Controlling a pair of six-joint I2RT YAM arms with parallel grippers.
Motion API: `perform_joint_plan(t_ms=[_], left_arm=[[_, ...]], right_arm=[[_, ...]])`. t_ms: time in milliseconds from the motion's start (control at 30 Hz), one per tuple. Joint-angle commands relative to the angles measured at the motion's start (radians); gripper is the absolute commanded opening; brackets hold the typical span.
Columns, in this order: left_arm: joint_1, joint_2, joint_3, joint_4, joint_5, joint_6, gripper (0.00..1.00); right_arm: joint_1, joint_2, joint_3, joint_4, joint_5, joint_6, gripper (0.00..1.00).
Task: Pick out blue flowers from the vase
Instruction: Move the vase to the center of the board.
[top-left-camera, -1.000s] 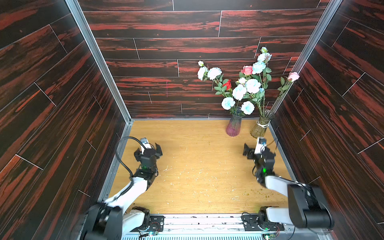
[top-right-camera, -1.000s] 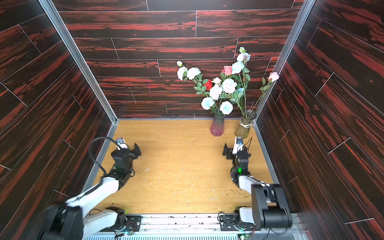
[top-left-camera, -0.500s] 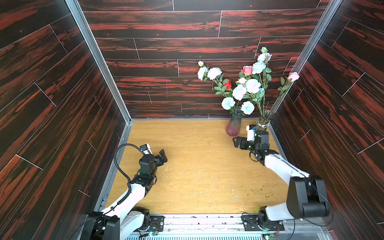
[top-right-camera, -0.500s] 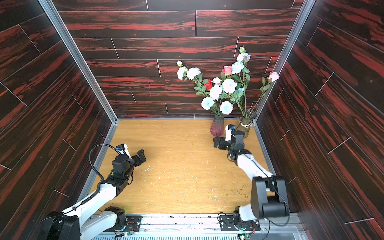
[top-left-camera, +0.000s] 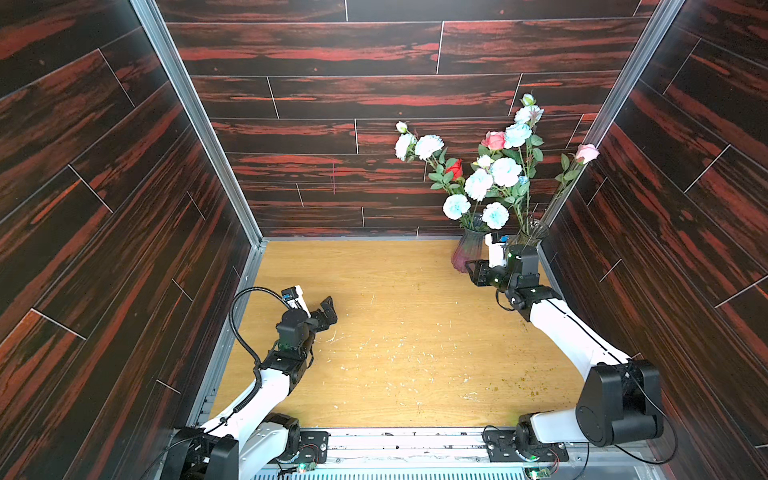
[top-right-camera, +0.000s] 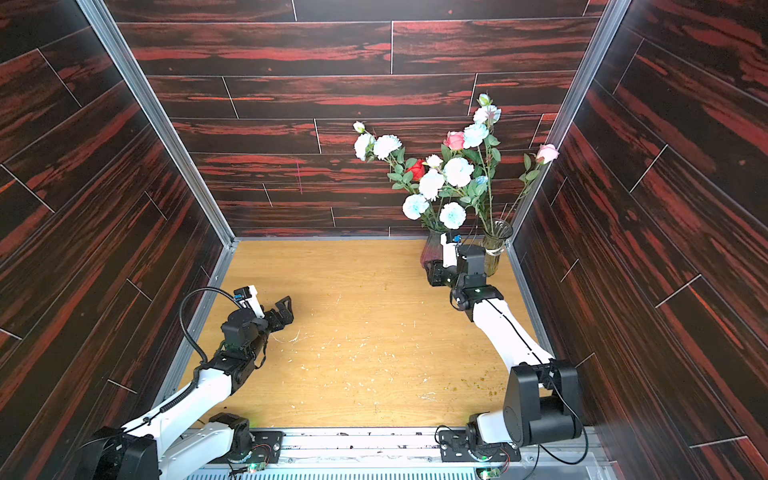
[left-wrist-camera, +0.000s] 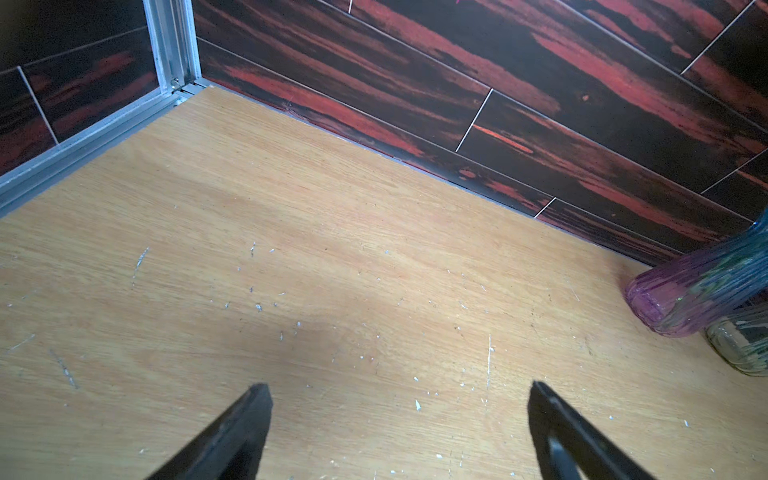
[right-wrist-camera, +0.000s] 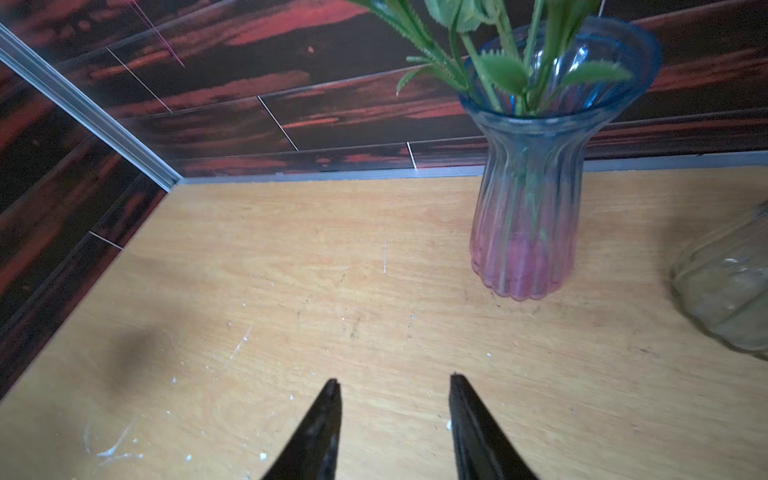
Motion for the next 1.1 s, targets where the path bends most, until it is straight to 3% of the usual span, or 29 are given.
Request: perform_joint_plan(t_ms=[0, 300, 700, 1067], left_arm=[[0.0, -0.003, -0.006, 0.023, 0.016, 0.014, 0.96], [0.0, 0.004, -0.001, 0.023, 0.021, 0.015, 0.94], [0.0, 0.032, 0.016, 0.018, 0.031, 0.017, 0.93], [0.0, 0.055, 0.034, 0.009, 0.045, 0.025, 0.92]], right_arm=[[0.022, 0.016, 0.116, -0.12, 0.058, -0.096, 0.46], [0.071, 0.213, 0.48, -0.379, 0.143, -0.193, 0.36], [0.063, 0.487, 0.932, -0.615, 0.211, -0.261, 0.35], [0.002, 0.591, 0.993, -0.65, 0.152, -0.252, 0.36]])
